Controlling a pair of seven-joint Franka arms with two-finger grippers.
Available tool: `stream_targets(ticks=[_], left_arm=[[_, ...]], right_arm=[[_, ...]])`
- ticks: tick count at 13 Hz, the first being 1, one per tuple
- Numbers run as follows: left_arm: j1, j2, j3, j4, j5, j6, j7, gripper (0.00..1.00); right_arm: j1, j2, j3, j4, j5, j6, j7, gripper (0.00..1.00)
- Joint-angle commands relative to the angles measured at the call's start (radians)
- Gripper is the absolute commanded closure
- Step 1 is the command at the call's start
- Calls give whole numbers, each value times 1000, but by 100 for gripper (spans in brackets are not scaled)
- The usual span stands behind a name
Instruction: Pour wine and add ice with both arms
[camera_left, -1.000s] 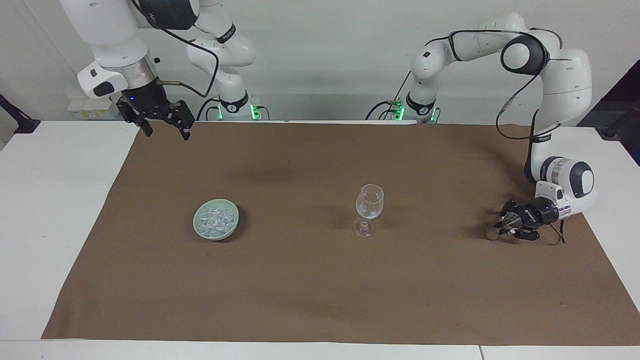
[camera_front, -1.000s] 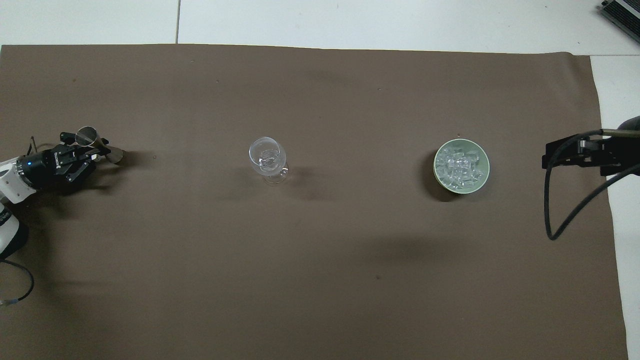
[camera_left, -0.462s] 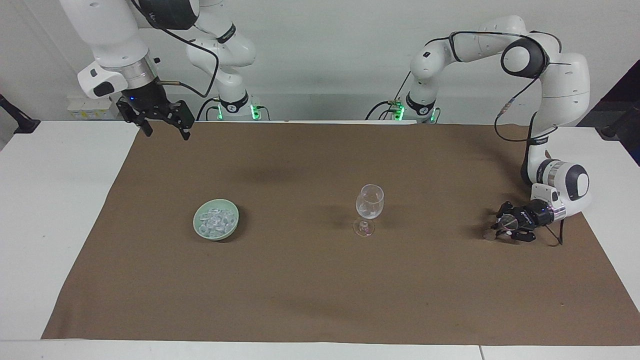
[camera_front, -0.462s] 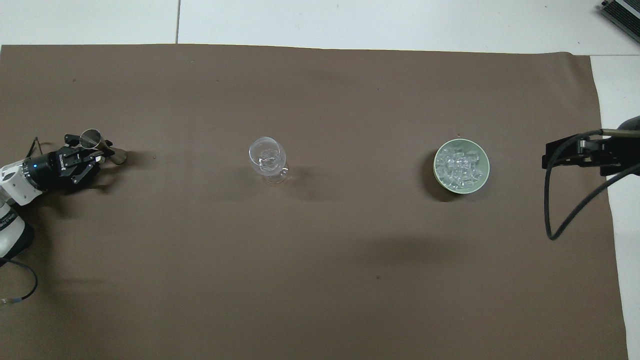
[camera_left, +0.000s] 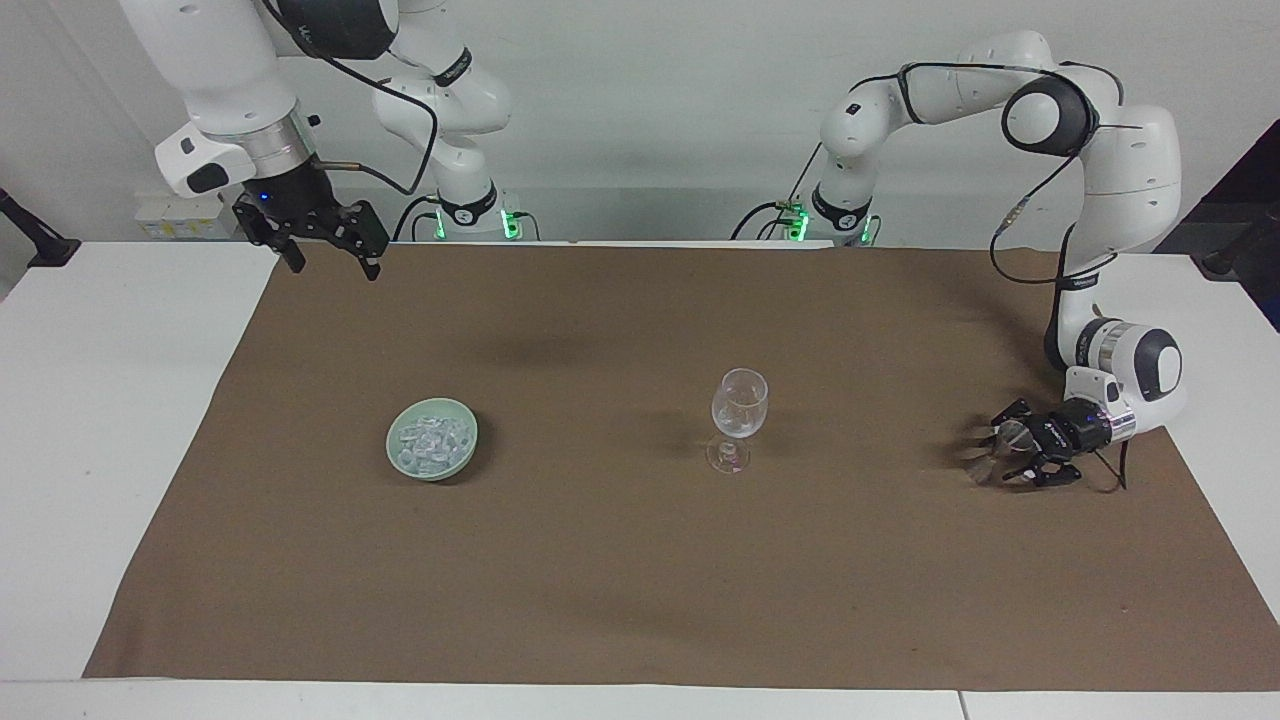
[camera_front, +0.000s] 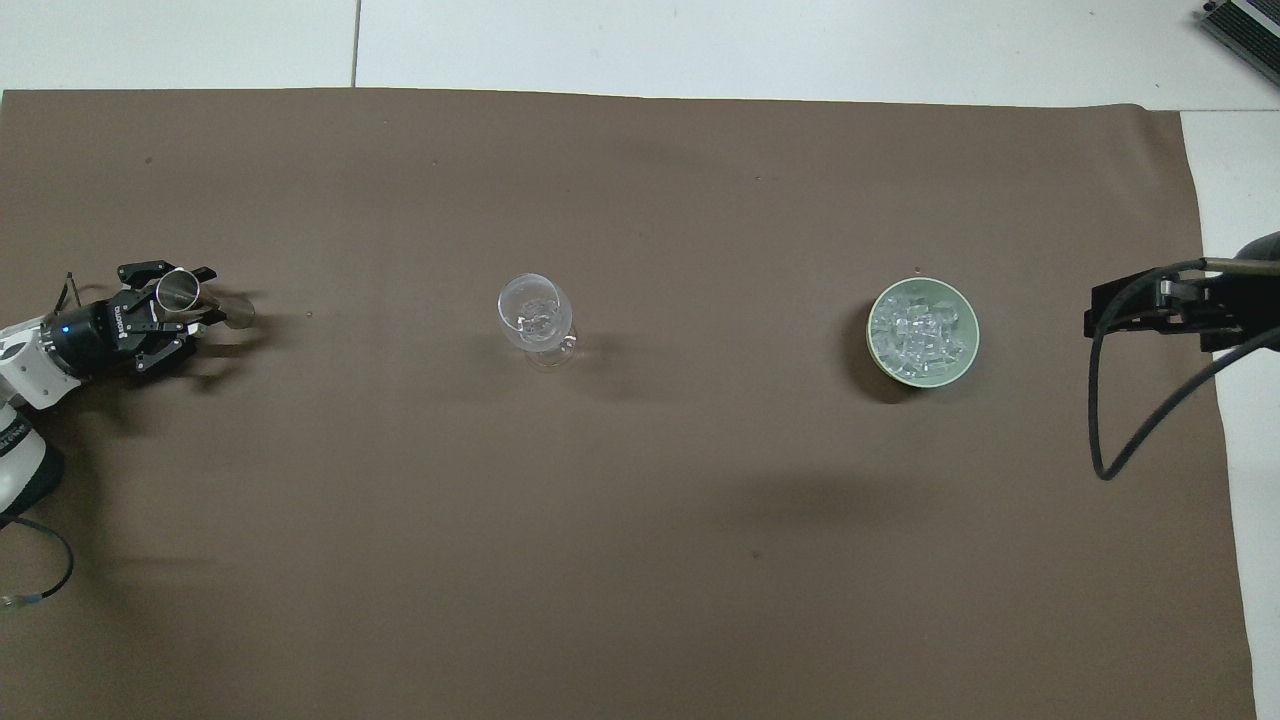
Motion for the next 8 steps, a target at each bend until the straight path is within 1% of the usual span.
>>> stream_targets(ticks=[1,3,5,7,8], left_arm=[[-9,-25,14,15,43,-29,14,35],[-8,-56,33,35,114,-29,11,32],[-5,-82,44,47,154,-29,9,16],[0,-108,48,55,232,-28,9,15],[-3,-116,66,69,264,-28,9,12]], right_arm=[[-14,2,4,10,10,-15,-25,0],[-14,2,4,10,10,-15,-25,0],[-14,2,4,10,10,-15,-25,0],[-14,2,4,10,10,-15,-25,0],[-14,2,4,10,10,-15,-25,0]])
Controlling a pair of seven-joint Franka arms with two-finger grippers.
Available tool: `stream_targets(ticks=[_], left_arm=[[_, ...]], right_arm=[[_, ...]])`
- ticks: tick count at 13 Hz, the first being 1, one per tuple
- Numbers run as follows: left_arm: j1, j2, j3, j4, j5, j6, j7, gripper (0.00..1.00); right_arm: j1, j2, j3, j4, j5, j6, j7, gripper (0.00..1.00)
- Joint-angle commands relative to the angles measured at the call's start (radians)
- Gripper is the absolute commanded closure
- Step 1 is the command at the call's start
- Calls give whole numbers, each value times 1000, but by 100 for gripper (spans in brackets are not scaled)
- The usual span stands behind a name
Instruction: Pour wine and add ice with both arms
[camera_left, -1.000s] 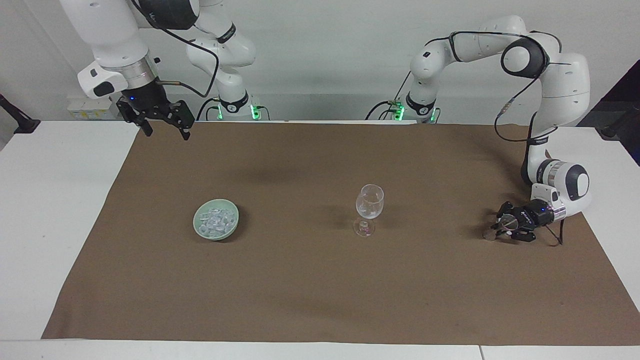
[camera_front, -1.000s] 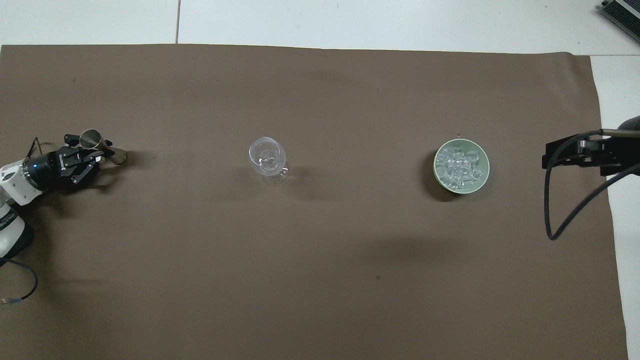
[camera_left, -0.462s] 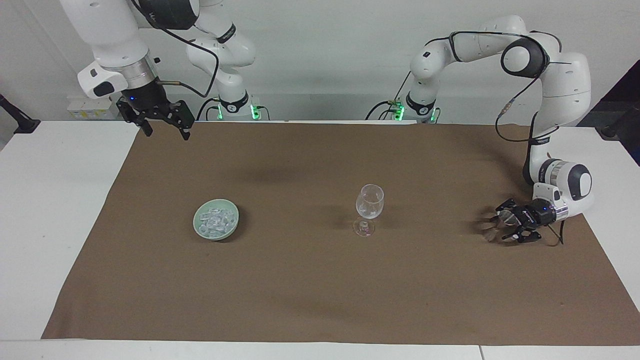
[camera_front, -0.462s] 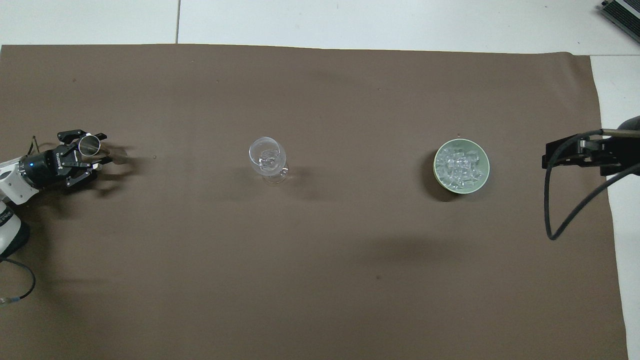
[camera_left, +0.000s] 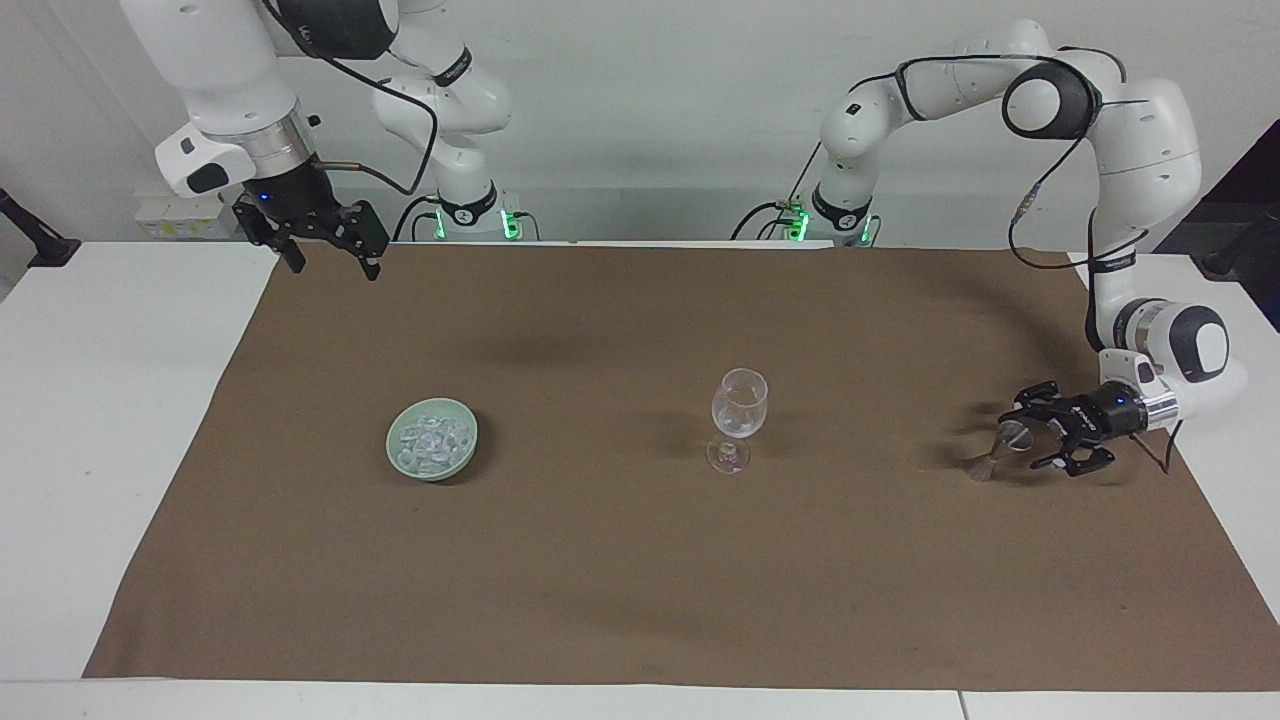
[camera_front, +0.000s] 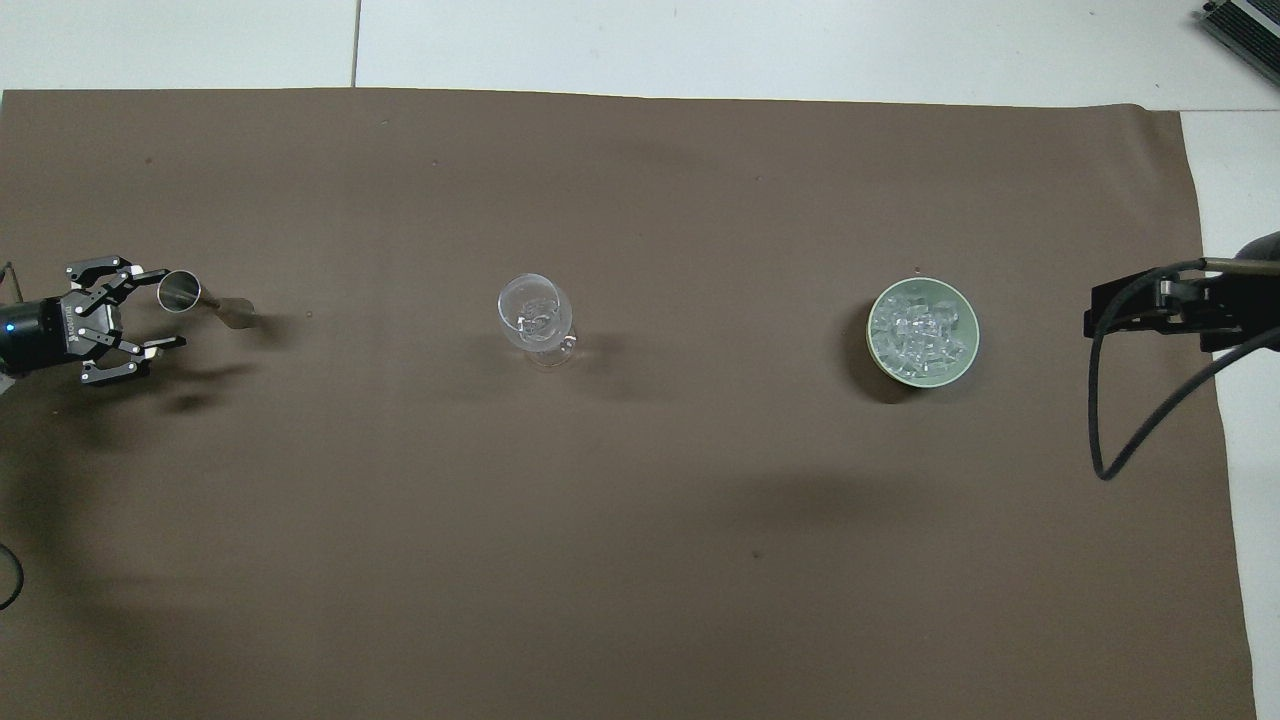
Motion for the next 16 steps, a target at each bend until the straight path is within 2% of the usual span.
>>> stream_targets(ticks=[1,4,7,9,12,13,16], left_arm=[[-14,-47,47,15,87,-12,0,11],[-18,-139,54,20,178,17,-56,12],[-52,-261,54,23,268,49,-266,12],[-90,-343,54,25,295,75,-373,12],[-191,-438,60,22,367,190,-585,12],[-233,-459,61,20,399,256,-681,12],[-348,-495,74,23,512,319,-977,10]], right_arm=[[-14,2,4,10,10,-15,-28,0],[-17,2,-7,10,10,-14,-29,0],[-15,5,-6,15,8,-12,-35,0],[-17,6,-7,9,10,36,-42,0],[-44,9,-12,6,4,73,-94,0],[-55,9,-12,6,4,77,-101,0],[-52,9,-10,-4,2,104,-98,0]])
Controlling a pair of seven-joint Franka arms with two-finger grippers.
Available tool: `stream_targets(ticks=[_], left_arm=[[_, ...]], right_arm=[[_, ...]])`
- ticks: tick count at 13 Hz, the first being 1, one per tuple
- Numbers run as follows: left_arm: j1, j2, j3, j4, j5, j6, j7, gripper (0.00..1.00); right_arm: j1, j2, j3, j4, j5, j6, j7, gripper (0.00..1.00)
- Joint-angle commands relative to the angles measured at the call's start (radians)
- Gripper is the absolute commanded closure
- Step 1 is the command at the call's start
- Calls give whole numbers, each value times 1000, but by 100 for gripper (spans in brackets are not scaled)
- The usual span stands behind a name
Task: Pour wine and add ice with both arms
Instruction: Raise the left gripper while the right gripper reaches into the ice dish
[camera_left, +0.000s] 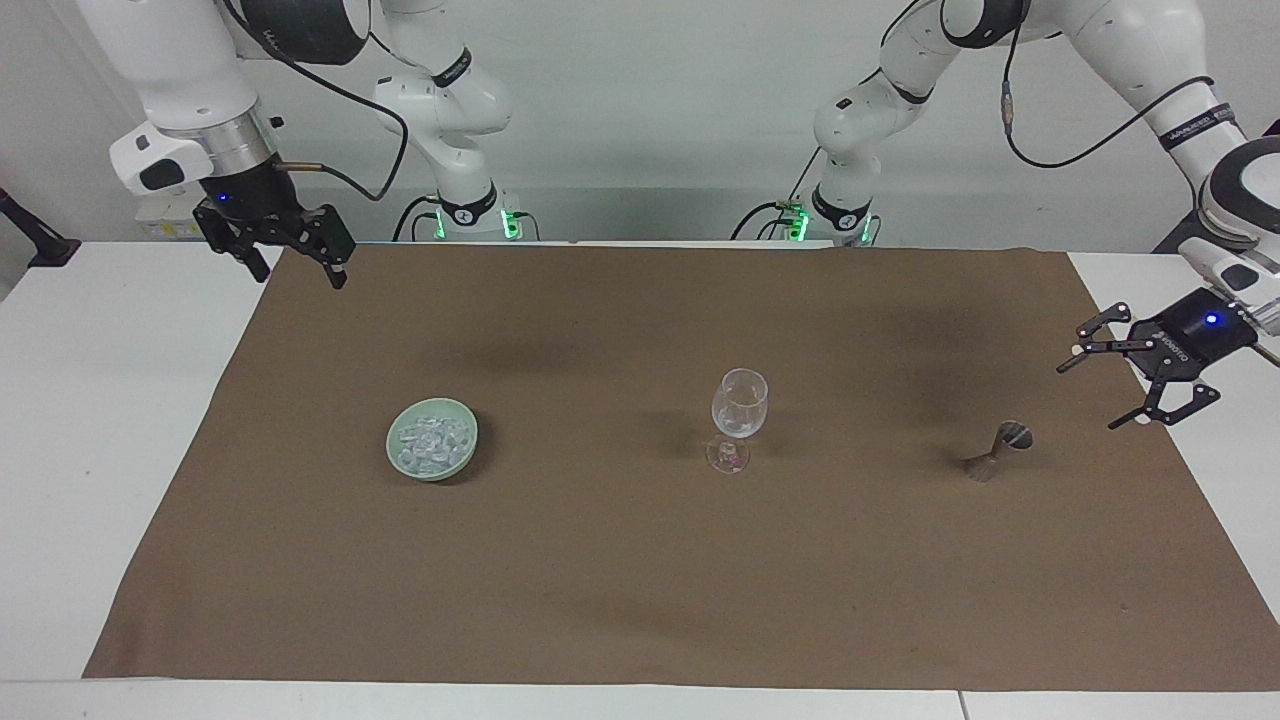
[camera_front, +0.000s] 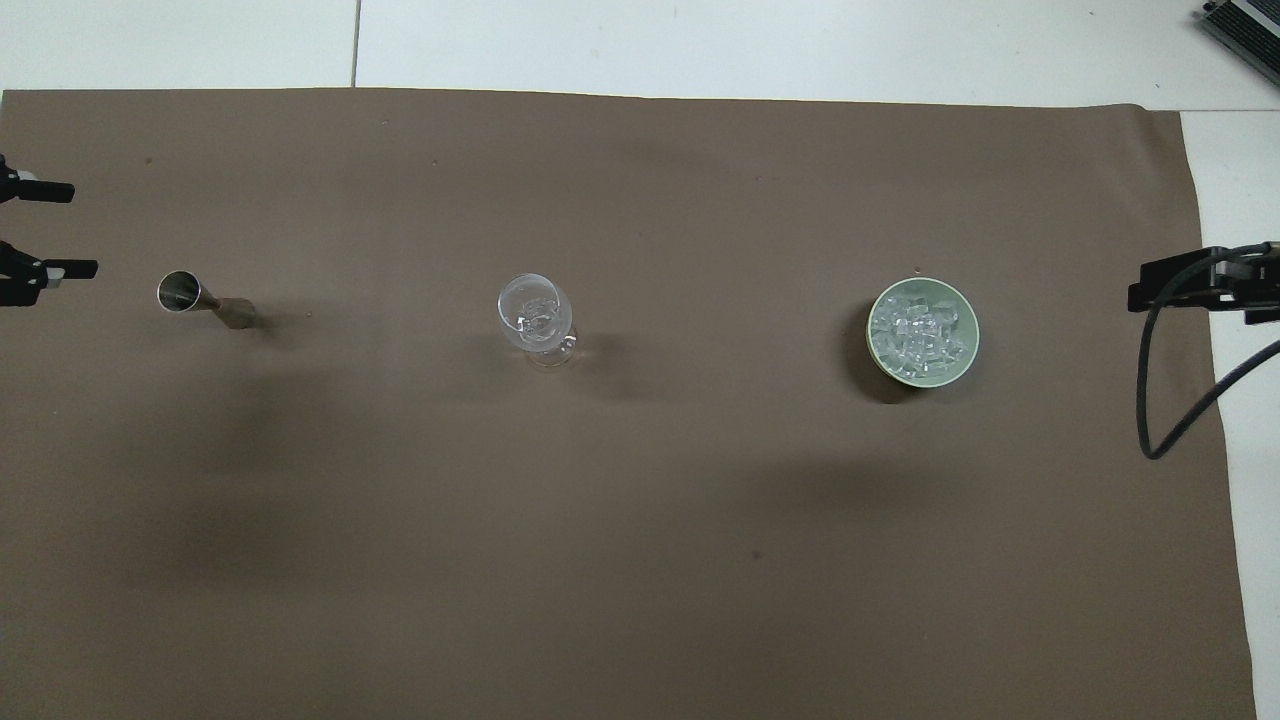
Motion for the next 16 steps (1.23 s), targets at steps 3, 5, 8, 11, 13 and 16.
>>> stream_targets(ticks=[3,5,8,11,13,16], left_arm=[[-150,-92,33,-24,215,61,-509,4],[-191,-106,32,-24,270,64,-770,0],[-231,-114,32,-26,350,55,-1129,0],[-279,-134,29,-24,468,12,-1393,0],[-300,-154,30,-20,522,-49,-1468,0],[-282,-139,32,55,542,-169,-1469,0]], right_arm=[[-1,28,9,-24,-1,74,-24,0],[2,45,9,-62,-1,122,-24,0],[3,60,11,-143,-1,218,-22,0],[17,82,14,-240,1,337,-25,0],[40,114,14,-281,1,439,-13,0],[69,181,18,-288,11,515,41,0]])
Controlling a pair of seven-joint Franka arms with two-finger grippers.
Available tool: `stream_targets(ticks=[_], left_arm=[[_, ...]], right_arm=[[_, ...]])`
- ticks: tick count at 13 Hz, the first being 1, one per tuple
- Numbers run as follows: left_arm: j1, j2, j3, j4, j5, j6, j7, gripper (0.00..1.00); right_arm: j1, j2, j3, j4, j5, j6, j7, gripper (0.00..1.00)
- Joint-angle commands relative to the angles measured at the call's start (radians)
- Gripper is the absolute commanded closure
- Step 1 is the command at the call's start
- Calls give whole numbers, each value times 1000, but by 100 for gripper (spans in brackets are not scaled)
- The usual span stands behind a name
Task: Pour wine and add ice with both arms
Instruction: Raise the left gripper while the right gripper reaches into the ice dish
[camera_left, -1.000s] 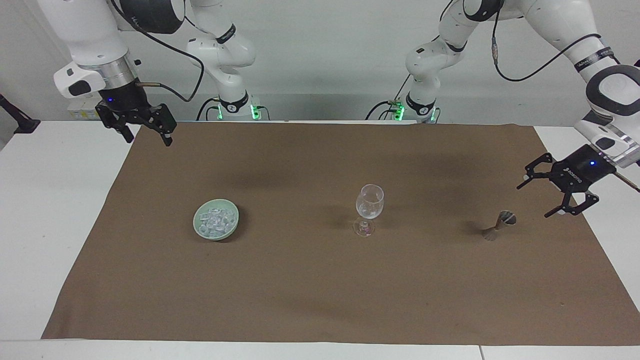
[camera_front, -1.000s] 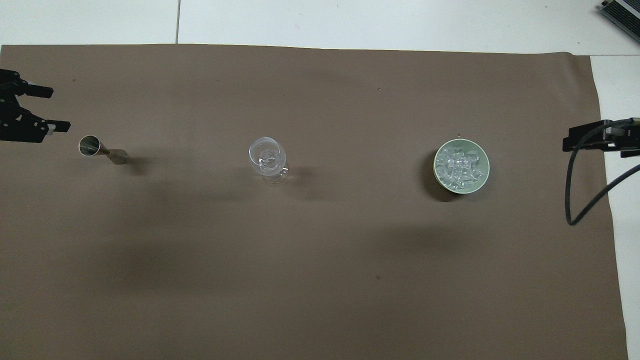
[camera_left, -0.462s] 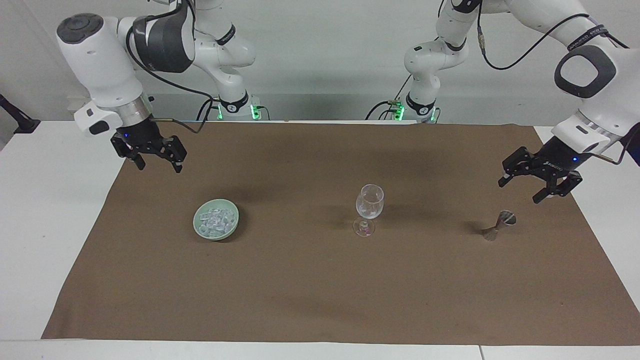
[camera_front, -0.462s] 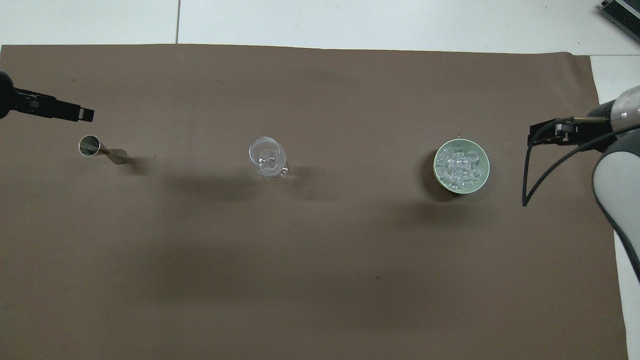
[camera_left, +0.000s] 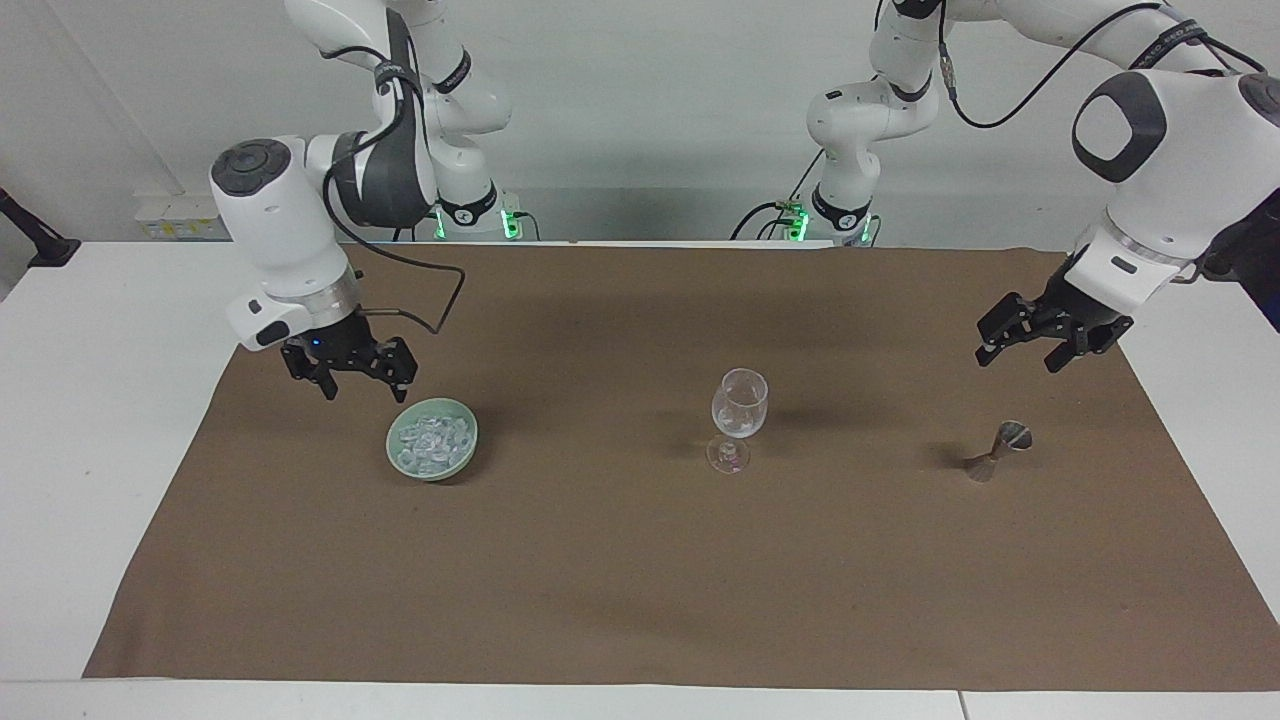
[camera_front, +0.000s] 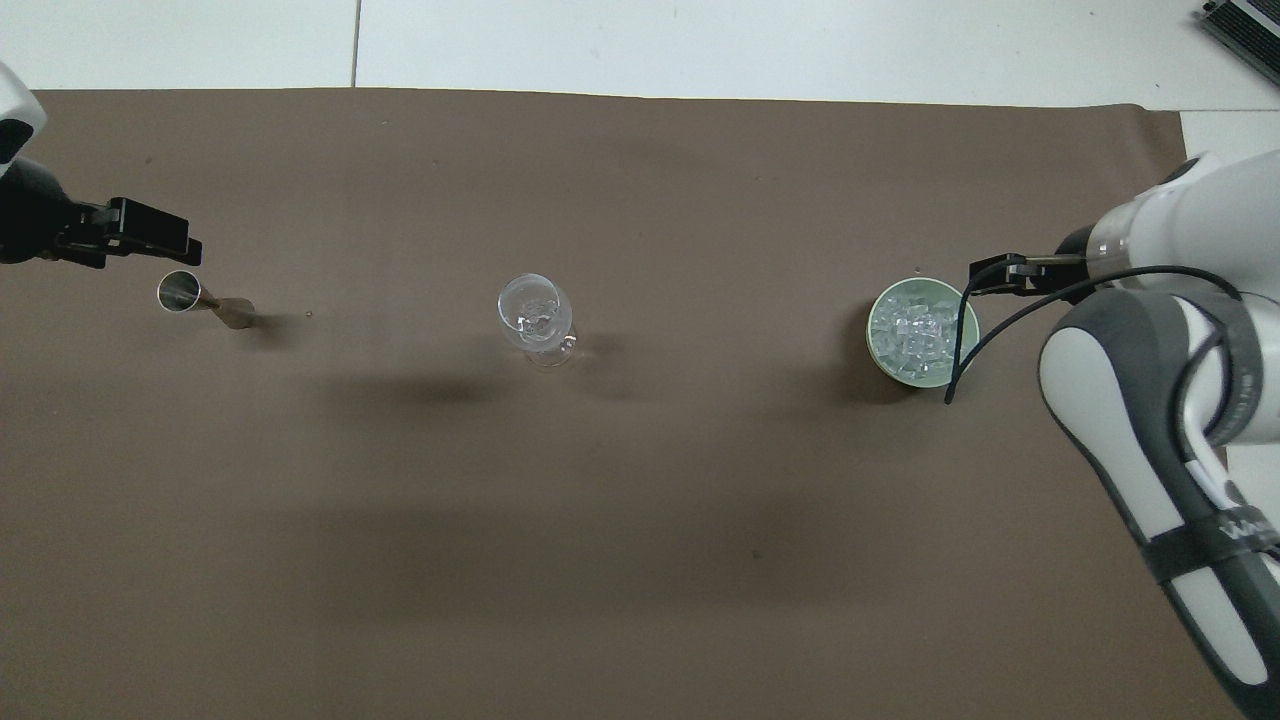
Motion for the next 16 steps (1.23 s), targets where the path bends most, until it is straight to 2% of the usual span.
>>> stream_targets(ticks=[1,5,7,11,16], left_arm=[[-8,0,10,39,70,-60,-16,0],[-22,0,9,44,89,-57,-83,0],[-39,1,7,52,91,-51,-143,0],[-114,6,6,65,198,-54,-241,0],[-133,6,2,84,187,-74,-264,0]], right_arm=[[6,47,6,-12,11,69,31,0],[17,96,7,-32,34,86,39,3],[17,106,9,-73,53,180,31,3],[29,109,10,-115,54,201,30,5],[44,96,9,-149,65,203,34,18]])
